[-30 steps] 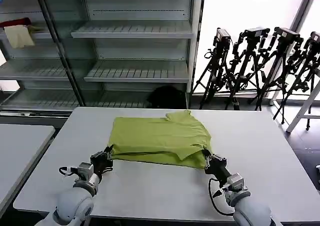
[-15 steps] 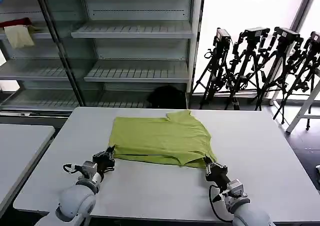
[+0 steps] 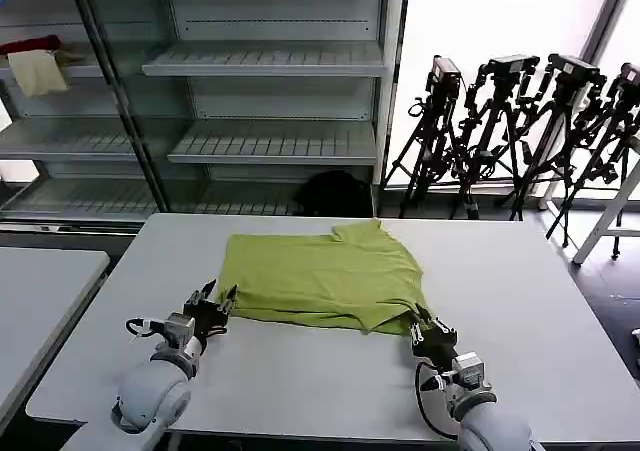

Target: Fold and organize the clothes.

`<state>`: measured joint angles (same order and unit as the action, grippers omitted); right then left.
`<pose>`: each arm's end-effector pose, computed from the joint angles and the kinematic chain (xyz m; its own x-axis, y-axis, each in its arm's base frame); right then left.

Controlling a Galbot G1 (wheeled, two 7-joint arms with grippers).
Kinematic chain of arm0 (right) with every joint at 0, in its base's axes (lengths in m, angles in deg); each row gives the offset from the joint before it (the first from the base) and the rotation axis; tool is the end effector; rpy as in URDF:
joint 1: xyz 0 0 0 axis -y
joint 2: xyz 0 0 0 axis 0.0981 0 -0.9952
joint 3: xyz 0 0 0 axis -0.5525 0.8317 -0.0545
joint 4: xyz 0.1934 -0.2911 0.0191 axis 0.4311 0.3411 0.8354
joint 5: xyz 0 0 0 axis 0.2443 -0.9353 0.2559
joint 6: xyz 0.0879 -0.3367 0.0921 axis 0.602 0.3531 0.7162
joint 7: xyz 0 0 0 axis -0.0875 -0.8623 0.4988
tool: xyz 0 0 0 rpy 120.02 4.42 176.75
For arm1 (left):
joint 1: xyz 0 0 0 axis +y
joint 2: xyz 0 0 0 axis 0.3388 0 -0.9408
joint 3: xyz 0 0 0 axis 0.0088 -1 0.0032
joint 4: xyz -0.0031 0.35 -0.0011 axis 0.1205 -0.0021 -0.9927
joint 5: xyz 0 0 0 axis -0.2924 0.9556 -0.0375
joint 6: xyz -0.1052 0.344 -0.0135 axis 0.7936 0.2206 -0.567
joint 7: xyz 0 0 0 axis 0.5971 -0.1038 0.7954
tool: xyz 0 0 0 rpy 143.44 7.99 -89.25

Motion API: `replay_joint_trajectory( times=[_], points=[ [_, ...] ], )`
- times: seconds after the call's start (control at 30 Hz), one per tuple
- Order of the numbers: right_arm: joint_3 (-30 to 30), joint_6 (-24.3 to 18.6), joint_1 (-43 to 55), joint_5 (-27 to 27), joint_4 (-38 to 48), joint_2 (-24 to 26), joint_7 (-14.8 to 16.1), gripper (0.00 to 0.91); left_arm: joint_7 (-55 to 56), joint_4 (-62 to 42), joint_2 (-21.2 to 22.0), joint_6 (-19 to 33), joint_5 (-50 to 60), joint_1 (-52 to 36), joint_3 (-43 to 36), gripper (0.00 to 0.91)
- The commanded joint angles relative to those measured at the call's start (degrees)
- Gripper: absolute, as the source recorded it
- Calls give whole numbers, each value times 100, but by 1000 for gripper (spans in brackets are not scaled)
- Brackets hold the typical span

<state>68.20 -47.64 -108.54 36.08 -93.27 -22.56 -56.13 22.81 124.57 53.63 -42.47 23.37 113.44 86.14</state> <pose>0.2571 -0.0337 -0.2776 -0.9539 -0.1354 0.2680 -0.1772 0.9744 -0.1382 0.3114 0.0647 -0.2707 -0.9379 0.0640 0.3409 0.1537 0.9577 0.2431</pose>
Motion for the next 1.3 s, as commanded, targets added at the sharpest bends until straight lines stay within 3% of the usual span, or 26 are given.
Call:
replay_joint_trajectory(
  times=[0.03,0.23,0.43,1.0,1.23,1.3],
  points=[
    [-290,391,-193,359,-639,54,-407,907,56,573,-202,-554,100,537,454,907],
    [-890,314,-1211,473,-1037,367,-68,907,53,1425,-109,-686,-460,1263,657,907],
    [-1037,123,-1482,559,-869,290,33,907,75,1475,67,-561,-958,1275,613,907],
    [-202,159,-486,430,-114,36,253,867,129,584,178,-320,-1423,650,529,907],
    [66,166,-219,244,80,-86,269,776,109,439,193,-242,-1435,654,516,907],
    [103,172,-176,242,117,-107,270,756,100,431,203,-232,-1439,644,509,867]
  ],
)
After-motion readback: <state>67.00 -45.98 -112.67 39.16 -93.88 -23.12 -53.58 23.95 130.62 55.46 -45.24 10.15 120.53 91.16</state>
